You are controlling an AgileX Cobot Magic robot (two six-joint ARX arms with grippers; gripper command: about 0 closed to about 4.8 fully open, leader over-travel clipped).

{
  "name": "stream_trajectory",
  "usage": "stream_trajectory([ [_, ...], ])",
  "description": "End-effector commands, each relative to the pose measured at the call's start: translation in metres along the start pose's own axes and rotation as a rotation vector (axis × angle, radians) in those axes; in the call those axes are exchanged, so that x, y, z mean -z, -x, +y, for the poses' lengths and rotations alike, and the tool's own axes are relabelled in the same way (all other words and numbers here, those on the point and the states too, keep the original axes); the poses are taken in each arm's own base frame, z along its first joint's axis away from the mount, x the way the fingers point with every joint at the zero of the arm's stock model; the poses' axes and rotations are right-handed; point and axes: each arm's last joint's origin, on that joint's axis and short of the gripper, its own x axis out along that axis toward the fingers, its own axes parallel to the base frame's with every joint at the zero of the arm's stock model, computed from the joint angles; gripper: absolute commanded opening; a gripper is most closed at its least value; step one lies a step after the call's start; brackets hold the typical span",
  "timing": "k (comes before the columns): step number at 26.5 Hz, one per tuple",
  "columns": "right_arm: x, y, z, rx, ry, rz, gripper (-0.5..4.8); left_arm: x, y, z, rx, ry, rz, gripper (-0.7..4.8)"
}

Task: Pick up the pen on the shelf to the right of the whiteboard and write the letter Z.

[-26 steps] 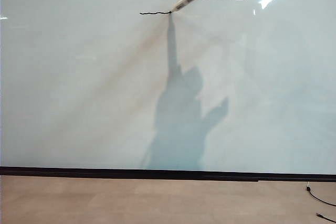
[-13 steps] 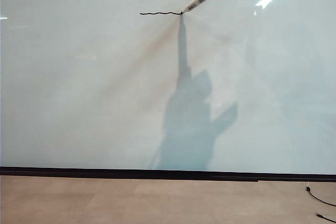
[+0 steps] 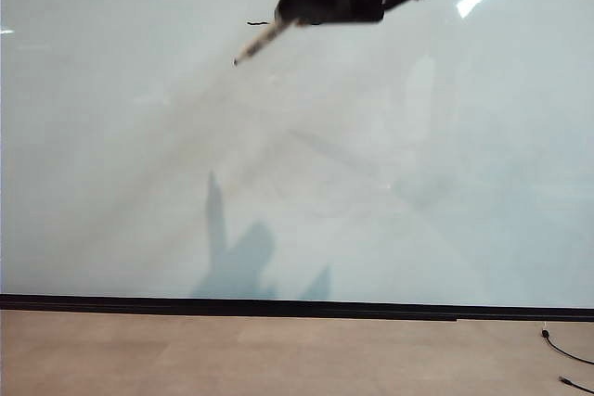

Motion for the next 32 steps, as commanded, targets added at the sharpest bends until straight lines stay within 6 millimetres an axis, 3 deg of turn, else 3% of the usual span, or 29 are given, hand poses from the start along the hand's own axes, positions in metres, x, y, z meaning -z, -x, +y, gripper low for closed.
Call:
stream_trajectory([
  [1,0.005,-0.008,0.001,0.006,0.004,0.013,-0.05,-0.001,0.0,0.0,0.001,-0.004,-0.007,-0.05],
  [6,0.017,-0.022,0.001,0.02,0.007,0.045,-0.05,-0.001,0.0,0.0,0.0,-0.004,-0.007,-0.04],
  [12,0.013,-0.033,-0.002,0.031,0.006,0.034,-0.05,-0.001,0.0,0.0,0.0,-0.004,-0.007,-0.04],
  [20,0.005,-0.036,-0.016,0.068,0.024,0.017,-0.05,-0.001,0.0,0.0,0.0,-0.004,-0.006,-0.04],
  [32,0.008,-0.039,-0.023,0.061,0.021,0.021,-0.05,-0.001,0.0,0.0,0.0,-0.004,-0.007,-0.04],
])
